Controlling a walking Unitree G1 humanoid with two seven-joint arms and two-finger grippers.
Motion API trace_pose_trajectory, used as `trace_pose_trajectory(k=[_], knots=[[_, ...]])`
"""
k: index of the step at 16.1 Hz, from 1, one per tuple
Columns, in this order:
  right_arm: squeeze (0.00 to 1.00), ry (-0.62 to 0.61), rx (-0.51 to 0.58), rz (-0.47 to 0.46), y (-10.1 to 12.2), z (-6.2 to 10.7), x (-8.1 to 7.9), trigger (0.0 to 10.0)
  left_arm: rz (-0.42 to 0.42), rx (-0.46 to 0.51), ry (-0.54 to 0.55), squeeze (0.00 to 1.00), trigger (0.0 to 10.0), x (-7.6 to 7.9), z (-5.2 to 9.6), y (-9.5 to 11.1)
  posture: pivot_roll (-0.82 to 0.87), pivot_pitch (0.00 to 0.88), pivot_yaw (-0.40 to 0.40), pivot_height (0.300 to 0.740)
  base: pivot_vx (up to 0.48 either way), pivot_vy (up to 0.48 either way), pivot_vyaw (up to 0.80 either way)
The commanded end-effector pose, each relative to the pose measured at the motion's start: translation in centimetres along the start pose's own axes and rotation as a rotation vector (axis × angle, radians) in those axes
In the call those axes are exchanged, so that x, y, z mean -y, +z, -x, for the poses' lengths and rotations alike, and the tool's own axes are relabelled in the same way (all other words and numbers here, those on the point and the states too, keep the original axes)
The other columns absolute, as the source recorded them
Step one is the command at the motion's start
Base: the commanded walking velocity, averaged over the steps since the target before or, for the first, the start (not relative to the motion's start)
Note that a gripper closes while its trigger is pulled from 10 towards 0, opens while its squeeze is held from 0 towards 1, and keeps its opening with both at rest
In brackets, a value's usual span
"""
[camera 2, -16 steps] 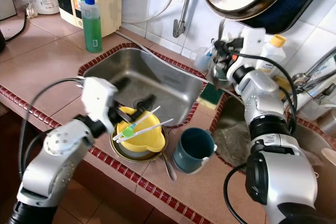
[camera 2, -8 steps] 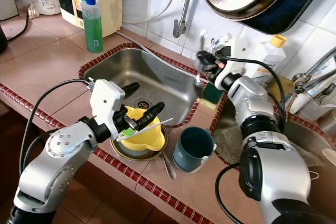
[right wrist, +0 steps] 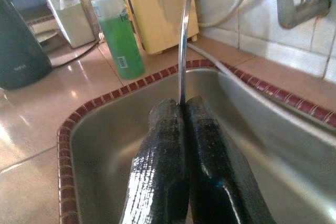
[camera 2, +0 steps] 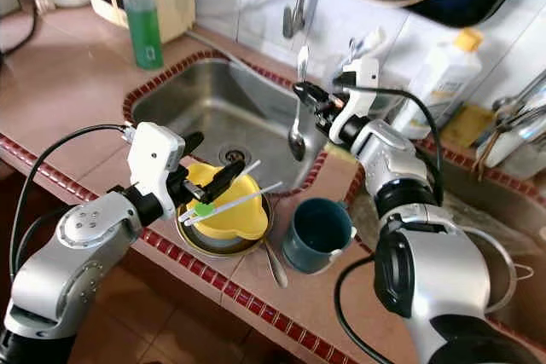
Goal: Kitchen organization
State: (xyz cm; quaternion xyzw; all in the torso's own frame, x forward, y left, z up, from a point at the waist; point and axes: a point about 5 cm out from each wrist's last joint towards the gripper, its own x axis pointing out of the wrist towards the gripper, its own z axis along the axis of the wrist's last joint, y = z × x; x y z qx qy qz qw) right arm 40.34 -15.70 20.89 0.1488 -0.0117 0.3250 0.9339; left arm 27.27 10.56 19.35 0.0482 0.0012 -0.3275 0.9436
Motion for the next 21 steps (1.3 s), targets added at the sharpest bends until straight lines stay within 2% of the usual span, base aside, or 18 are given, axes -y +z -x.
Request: trace_pose_trajectory(k=[1,3,7,9,16,19,20,21], knots=[[0.00,0.013,0.020,-0.036,0.6,-0.1,0.0,10.0,-0.001,0.010,-0.020,0.00,10.0,0.3,0.1,0.4,0.08,0.157,-0.150,0.740,0.000,0.000,0.00],[0.00,0.019,0.002,-0.107,0.1,-0.3,-0.2,10.0,-0.003,0.006,-0.017,0.00,10.0,0.0,0.1,0.7,0.08,0.160,-0.147,0.740,0.000,0.000,0.00],[0.00,0.019,-0.050,-0.147,-0.5,-0.1,0.0,10.0,0.007,0.011,-0.019,0.00,10.0,0.2,-0.1,0.9,0.08,0.156,-0.150,0.740,0.000,0.000,0.00],[0.00,0.002,-0.061,-0.207,-0.9,0.3,0.3,10.0,0.010,0.017,-0.022,0.00,10.0,0.3,-0.2,1.0,0.07,0.154,-0.153,0.740,0.000,0.000,0.00],[0.00,-0.066,-0.099,-0.317,-2.6,1.2,0.9,10.0,0.018,0.026,-0.040,0.00,10.0,0.6,-0.4,1.2,0.07,0.148,-0.150,0.740,0.000,0.000,0.00],[0.00,-0.099,-0.117,-0.327,-3.2,1.5,1.2,10.0,0.017,0.026,-0.038,0.00,10.0,0.5,-0.5,1.2,0.08,0.147,-0.152,0.740,0.000,0.000,0.00],[1.00,-0.105,-0.119,-0.334,-3.2,1.6,1.2,10.0,0.018,0.026,-0.036,0.00,10.0,0.5,-0.5,1.2,0.07,0.146,-0.152,0.740,0.000,0.000,0.00],[1.00,-0.111,-0.120,-0.336,-3.3,1.6,1.3,10.0,0.019,0.027,-0.035,0.00,10.0,0.5,-0.5,1.2,0.07,0.146,-0.154,0.740,0.000,0.000,0.00]])
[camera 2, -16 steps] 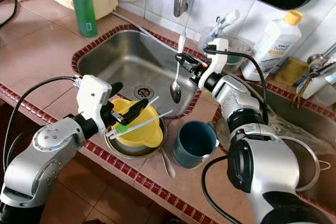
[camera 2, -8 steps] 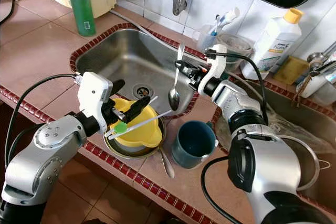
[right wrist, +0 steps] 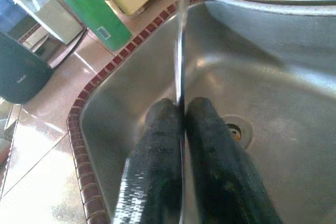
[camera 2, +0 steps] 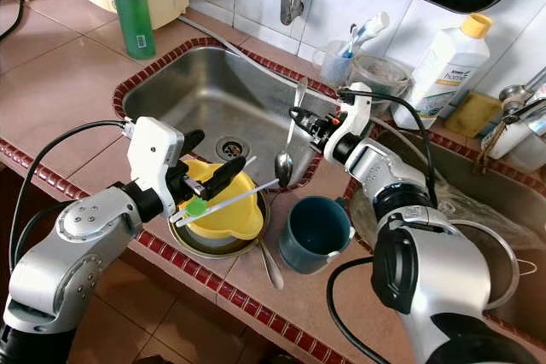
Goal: Kitchen organization
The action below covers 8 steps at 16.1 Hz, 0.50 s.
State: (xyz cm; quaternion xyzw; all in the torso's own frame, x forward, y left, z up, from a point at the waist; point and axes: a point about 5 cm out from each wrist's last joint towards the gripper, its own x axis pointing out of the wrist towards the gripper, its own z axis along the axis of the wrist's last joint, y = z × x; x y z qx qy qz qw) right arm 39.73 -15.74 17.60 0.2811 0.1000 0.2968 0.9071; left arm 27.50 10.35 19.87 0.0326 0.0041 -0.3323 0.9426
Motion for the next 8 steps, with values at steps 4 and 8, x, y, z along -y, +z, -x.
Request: trace_pose_trajectory(k=[4,8], knots=[[1.00,-0.043,0.000,-0.012,0.02,0.68,0.83,10.0,-0.012,0.024,-0.020,0.00,10.0,0.50,-0.22,0.70,0.08,0.143,-0.158,0.740,0.000,0.000,0.00],[1.00,-0.023,0.003,0.006,0.13,0.50,0.56,10.0,-0.015,0.028,-0.012,0.00,10.0,0.40,-0.19,0.71,0.08,0.134,-0.164,0.740,0.000,0.000,0.00]])
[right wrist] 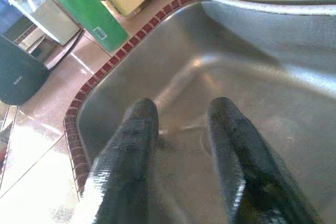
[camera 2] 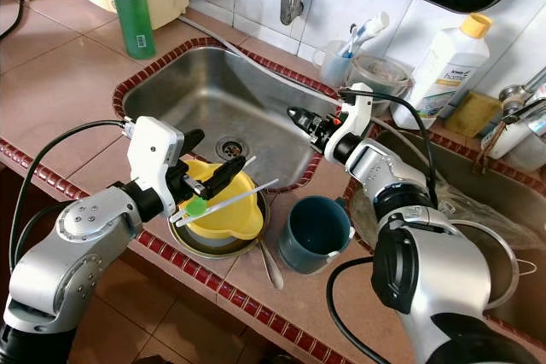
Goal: Kitchen organization
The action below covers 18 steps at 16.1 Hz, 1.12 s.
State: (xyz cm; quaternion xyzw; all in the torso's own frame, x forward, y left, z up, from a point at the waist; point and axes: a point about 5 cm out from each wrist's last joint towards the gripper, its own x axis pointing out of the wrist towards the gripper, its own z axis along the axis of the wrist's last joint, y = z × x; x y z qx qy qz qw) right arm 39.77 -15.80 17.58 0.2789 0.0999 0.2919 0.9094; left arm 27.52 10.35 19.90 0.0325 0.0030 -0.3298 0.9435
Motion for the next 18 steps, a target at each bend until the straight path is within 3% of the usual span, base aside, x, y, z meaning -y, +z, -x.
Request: trace_pose_trajectory(k=[1,8,11,15,16,17,18], knots=[[1.00,-0.008,0.022,0.023,0.5,0.4,0.3,10.0,-0.020,0.030,-0.010,0.00,10.0,0.3,-0.2,0.7,0.08,0.129,-0.165,0.740,0.000,0.000,0.00],[1.00,0.081,0.291,0.200,5.4,0.3,-1.7,10.0,-0.047,0.081,0.111,0.00,10.0,-1.9,-0.8,1.2,0.09,0.060,-0.160,0.740,0.000,0.000,0.00],[1.00,0.090,0.365,0.258,6.4,0.4,-2.4,10.0,-0.046,0.092,0.180,0.00,10.0,-3.0,-1.1,1.2,0.08,0.028,-0.149,0.740,0.000,0.000,0.00],[1.00,-0.017,0.520,0.459,6.9,1.9,-3.2,10.0,-0.039,0.132,0.288,0.00,10.0,-4.3,-1.0,0.6,0.05,0.000,-0.126,0.740,0.000,0.000,0.00],[1.00,-0.045,0.537,0.465,6.8,2.3,-3.0,10.0,-0.037,0.130,0.291,0.00,10.0,-4.3,-1.0,0.5,0.05,0.000,-0.125,0.740,0.000,0.000,0.00],[0.79,-0.096,0.564,0.498,6.2,3.4,-2.6,10.0,-0.028,0.130,0.288,0.00,10.0,-4.2,-0.8,0.2,0.04,0.000,-0.109,0.740,0.000,0.000,0.00],[0.79,-0.119,0.572,0.518,5.9,4.0,-2.5,10.0,-0.023,0.134,0.286,0.00,10.0,-4.2,-0.7,0.1,0.04,0.000,-0.107,0.740,0.000,0.000,0.00]])
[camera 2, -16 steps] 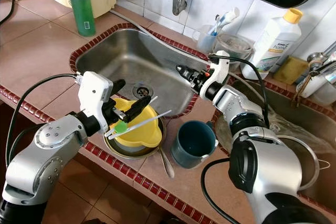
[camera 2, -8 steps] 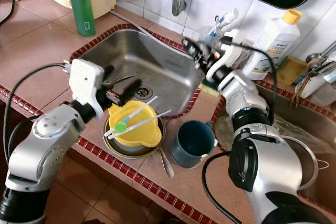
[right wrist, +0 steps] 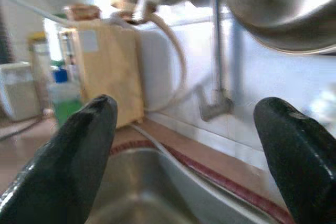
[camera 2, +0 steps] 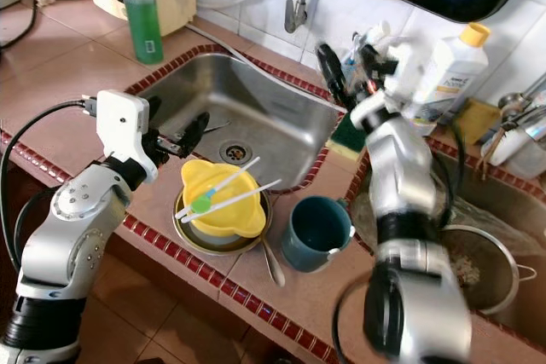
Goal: Kitchen organization
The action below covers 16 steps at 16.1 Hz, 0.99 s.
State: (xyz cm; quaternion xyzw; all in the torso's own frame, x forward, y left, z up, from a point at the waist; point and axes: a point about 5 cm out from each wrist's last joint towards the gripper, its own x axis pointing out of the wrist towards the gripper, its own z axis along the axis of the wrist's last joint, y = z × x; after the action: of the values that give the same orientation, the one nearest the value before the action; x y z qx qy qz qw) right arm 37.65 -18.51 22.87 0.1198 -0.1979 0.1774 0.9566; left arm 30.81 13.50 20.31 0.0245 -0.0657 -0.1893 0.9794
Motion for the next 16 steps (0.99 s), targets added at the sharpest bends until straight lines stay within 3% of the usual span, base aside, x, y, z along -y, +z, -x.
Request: trace_pose_trajectory(k=[1,6,8,13,16], knots=[[0.00,-0.038,0.045,0.030,1.1,0.9,0.3,10.0,0.009,0.006,-0.023,0.00,10.0,0.2,0.3,-0.3,0.04,0.000,-0.098,0.740,0.000,0.000,0.00],[0.00,-0.007,0.054,0.119,1.3,4.4,-1.7,10.0,-0.017,-0.007,-0.052,0.00,10.0,-0.9,1.3,-0.9,0.02,0.000,-0.078,0.740,0.000,0.000,0.00],[0.00,-0.003,0.049,0.122,1.2,4.6,-1.9,10.0,-0.011,0.001,-0.068,0.00,10.0,-1.0,1.4,-0.7,0.02,0.000,-0.077,0.740,0.000,0.000,0.00],[0.00,0.007,0.001,0.119,1.3,6.0,-3.2,10.0,-0.073,-0.004,-0.213,0.00,10.0,0.0,2.2,-0.4,0.01,0.000,-0.071,0.740,0.000,0.000,0.00],[0.00,0.040,-0.060,0.120,1.3,7.8,-4.3,10.0,-0.101,-0.023,-0.305,0.00,10.0,0.5,2.4,-0.3,-0.01,0.000,-0.055,0.740,0.000,0.000,0.00]])
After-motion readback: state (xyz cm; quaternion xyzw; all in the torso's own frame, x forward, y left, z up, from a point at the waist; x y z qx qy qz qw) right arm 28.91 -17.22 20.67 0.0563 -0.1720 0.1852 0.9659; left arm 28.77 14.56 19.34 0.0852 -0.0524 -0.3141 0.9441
